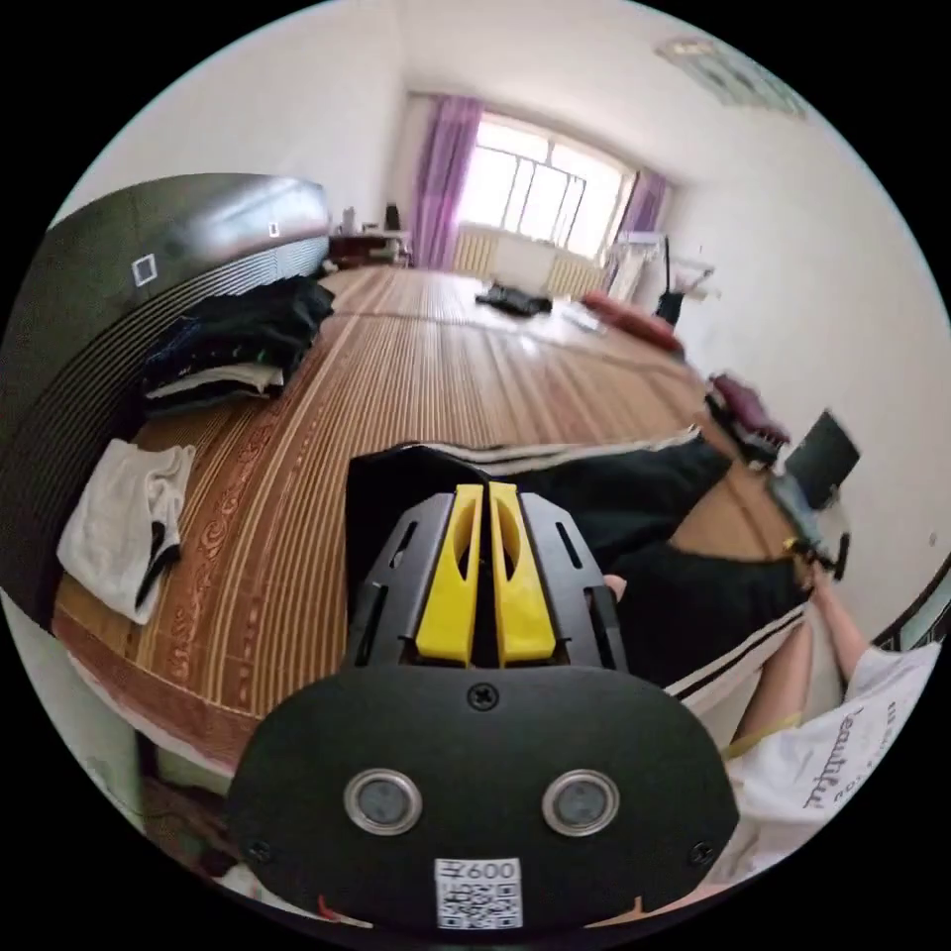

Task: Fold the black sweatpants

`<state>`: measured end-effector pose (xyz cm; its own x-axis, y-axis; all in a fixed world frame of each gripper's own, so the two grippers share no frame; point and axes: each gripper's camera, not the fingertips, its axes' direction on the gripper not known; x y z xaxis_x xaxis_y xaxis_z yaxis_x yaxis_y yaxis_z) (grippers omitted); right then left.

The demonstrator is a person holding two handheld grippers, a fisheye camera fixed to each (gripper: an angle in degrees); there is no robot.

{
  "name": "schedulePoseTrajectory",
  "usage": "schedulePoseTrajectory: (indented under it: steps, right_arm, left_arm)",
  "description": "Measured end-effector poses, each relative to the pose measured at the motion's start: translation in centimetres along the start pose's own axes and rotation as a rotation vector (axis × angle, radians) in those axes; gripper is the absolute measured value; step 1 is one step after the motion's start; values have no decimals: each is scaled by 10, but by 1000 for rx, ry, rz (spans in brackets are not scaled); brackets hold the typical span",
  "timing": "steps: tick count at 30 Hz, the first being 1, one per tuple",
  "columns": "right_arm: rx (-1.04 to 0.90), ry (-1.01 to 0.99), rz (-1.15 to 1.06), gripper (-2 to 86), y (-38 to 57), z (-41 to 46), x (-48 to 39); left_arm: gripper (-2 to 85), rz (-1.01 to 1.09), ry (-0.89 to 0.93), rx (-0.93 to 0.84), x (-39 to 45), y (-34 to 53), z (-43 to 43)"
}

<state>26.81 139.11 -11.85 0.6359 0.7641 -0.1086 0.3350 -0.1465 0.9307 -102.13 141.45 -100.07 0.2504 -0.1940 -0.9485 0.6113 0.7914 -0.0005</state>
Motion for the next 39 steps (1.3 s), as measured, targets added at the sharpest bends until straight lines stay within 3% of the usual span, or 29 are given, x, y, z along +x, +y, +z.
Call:
schedulePoseTrajectory:
  steps: [1, 2, 3, 5, 11, 19, 26, 28, 31, 33, 35, 39]
  right_arm:
    - [-1, 3, -1, -8, 2, 3, 4]
    - [-4, 3, 0, -8, 3, 7, 8]
    - [-4, 2, 1, -8, 4, 8, 11]
    - [-3, -8, 4, -8, 8, 15, 21]
    - [-4, 25, -15, -8, 20, 35, 39]
    - [-3, 32, -22, -8, 40, 65, 72]
    - [-8, 112, -77, -8, 62, 96, 87]
    - [-32, 133, -91, -9, 61, 101, 88]
    - [140, 351, -394, -9, 79, 96, 2]
    - [191, 263, -625, -9, 98, 108, -67]
    - [24, 40, -867, -9, 120, 150, -163]
    - [-96, -305, -926, -8, 158, 208, -270]
  left_arm:
    - [15, -47, -53, -13, -12, 4, 4]
    - [15, -59, -202, -177, -27, 7, 39]
    - [15, 49, -336, -377, -27, 17, 92]
    - [15, 189, -421, -573, -25, 45, 155]
    - [15, 150, -463, -531, -60, 86, 186]
    - [23, 245, -567, -575, -82, 130, 200]
    - [22, 304, -681, -279, -74, 176, 130]
    - [21, 385, -601, -278, -65, 189, 118]
    - [16, 476, -307, -352, -51, 211, 110]
    - [11, 497, -133, -430, -45, 229, 120]
    - [9, 482, -103, -475, -44, 243, 136]
    - [4, 422, -24, -490, -44, 281, 170]
